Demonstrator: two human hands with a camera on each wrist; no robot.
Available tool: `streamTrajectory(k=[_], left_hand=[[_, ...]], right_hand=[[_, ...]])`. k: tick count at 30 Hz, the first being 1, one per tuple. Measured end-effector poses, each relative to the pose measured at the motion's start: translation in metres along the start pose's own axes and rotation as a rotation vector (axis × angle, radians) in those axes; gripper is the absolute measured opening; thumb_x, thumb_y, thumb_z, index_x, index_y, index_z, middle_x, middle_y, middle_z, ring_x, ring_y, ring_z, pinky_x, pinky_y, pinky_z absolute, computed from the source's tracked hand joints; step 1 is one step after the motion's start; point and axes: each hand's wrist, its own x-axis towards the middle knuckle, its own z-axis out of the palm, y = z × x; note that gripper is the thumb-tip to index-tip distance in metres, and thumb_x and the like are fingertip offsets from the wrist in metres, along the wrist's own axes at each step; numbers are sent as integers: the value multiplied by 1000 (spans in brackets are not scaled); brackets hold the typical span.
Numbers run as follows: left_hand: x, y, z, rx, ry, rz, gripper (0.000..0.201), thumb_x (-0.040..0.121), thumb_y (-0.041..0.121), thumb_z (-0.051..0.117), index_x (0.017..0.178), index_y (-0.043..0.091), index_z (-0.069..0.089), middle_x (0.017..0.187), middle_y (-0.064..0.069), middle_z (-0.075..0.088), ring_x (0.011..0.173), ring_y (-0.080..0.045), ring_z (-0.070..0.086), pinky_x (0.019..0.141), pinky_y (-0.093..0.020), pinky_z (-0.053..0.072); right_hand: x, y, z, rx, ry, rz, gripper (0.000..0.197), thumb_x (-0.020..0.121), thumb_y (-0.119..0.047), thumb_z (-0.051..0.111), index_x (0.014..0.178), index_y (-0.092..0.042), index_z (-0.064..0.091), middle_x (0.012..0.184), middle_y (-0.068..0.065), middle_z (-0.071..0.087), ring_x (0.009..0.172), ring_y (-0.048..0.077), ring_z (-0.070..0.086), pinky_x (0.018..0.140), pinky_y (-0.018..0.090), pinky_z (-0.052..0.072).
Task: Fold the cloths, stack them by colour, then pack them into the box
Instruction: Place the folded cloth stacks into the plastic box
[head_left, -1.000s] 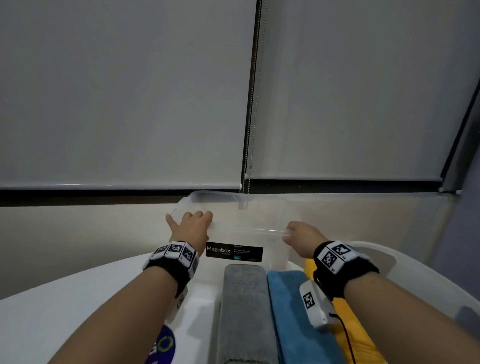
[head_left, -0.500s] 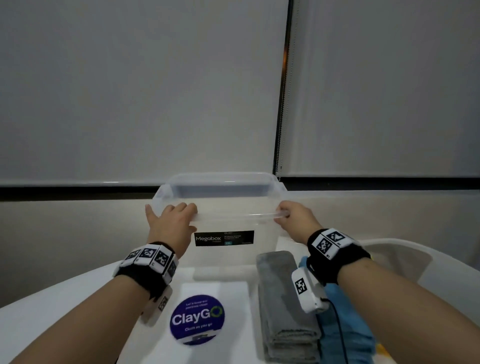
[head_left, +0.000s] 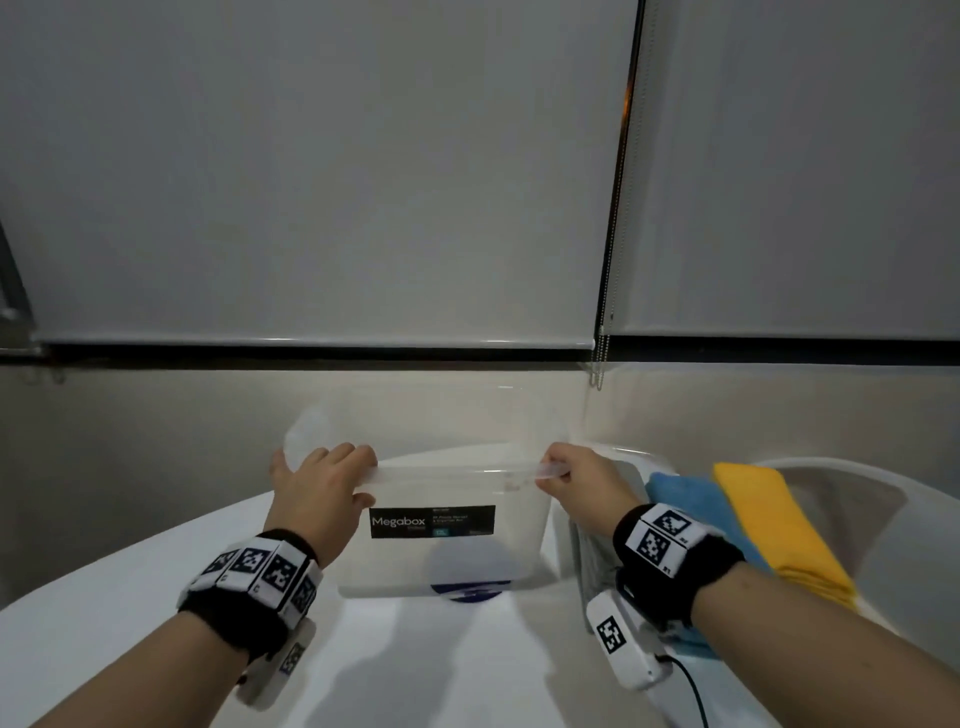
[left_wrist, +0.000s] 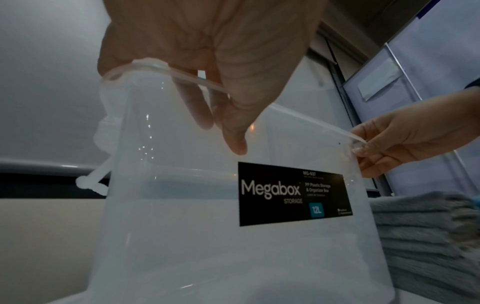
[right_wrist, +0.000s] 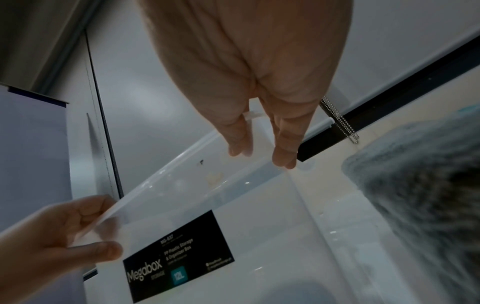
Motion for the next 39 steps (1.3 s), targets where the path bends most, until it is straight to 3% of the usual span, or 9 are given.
streamTrajectory(k=[6,9,12,16,20,25,30,36,39], left_hand=[[-27,4,5,-26,-34,10,27,76,23,76,90,30,54,83,15,55,88,-18,59,103,-66,24],[-28,15,-7,-11,-65,53,40,79,33,72,113,33,51,108,14,53,110,-15,54,109,-64,16],[-33,36,-17,-249,65,305,46,78,34,67,121,25,51,118,9,50,113,-15,50,111,-39,29],[-51,92,-14,-656,-25,464,27,87,37,52,112,27,56,108,19,55,100,6,53,88,-14,44],[-54,153,14,-819,-402,259,42,98,40,46,136,22,49,136,10,53,121,0,50,105,-18,37],[-37,211,33,-899,-667,14,56,103,40,26,150,11,19,154,-6,31,140,-17,32,102,-17,27],[-14,235,70,-953,-700,-203,48,101,38,36,135,4,45,134,-16,54,121,-29,53,98,-29,42],[-1,244,90,-1089,-644,-336,44,91,30,51,128,5,51,122,-14,61,109,-30,60,95,-35,49],[7,246,106,-1259,-651,-464,71,62,44,61,123,8,54,114,-10,65,103,-28,64,94,-44,52]], right_hand=[[-26,6,7,20,-5,28,17,90,-15,60,76,-19,51,75,-3,49,62,11,47,56,20,38],[-31,6,-4,-18,-79,71,27,93,-15,54,118,-25,51,92,2,57,78,14,55,68,24,46],[-34,16,-21,14,-46,102,56,91,-7,48,138,-31,33,96,10,60,74,17,57,62,24,48],[-39,39,-48,-123,40,177,26,93,-7,46,117,-11,52,88,11,59,75,20,53,66,27,41],[-48,59,-56,-371,-19,279,16,95,-10,44,84,-6,56,74,4,51,71,19,46,54,26,31],[-51,81,-49,-472,-105,375,36,91,-22,53,57,-13,42,58,3,44,67,23,49,49,25,30],[-53,85,-48,-182,-160,498,37,95,-27,52,61,-12,52,50,1,57,32,5,49,42,20,42],[-51,88,-52,-102,-262,529,35,98,-35,46,70,-14,50,52,-1,57,31,4,46,44,19,40],[-48,98,-55,-30,-316,528,33,99,-37,46,76,-13,51,57,3,56,41,11,46,42,20,38]])
